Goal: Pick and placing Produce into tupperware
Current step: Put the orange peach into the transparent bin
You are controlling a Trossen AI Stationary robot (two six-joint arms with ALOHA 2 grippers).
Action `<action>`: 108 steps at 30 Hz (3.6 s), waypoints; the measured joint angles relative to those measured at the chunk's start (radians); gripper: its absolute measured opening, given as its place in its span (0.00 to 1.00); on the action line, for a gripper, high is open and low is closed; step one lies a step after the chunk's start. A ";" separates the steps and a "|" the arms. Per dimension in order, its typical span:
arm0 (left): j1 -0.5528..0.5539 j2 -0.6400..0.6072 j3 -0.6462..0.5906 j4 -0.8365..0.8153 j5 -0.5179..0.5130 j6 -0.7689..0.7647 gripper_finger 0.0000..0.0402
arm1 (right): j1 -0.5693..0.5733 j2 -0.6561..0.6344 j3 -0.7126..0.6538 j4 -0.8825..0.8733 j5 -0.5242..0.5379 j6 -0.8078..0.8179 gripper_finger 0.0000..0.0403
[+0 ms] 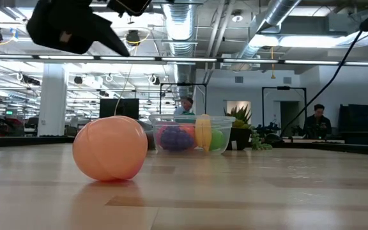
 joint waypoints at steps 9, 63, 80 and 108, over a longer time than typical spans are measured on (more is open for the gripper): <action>-0.008 0.000 0.000 -0.126 -0.019 -0.062 0.70 | 0.001 0.000 0.000 -0.035 -0.001 0.000 0.58; 0.010 0.379 0.387 -0.488 0.060 -0.021 0.99 | 0.027 0.006 0.000 -0.066 -0.023 0.035 0.58; 0.014 0.426 0.387 -0.479 0.097 0.009 0.99 | 0.026 0.006 0.000 -0.065 -0.023 0.045 0.58; 0.025 0.427 0.387 -0.464 0.097 0.069 0.99 | 0.026 0.006 0.000 -0.072 -0.022 0.043 0.58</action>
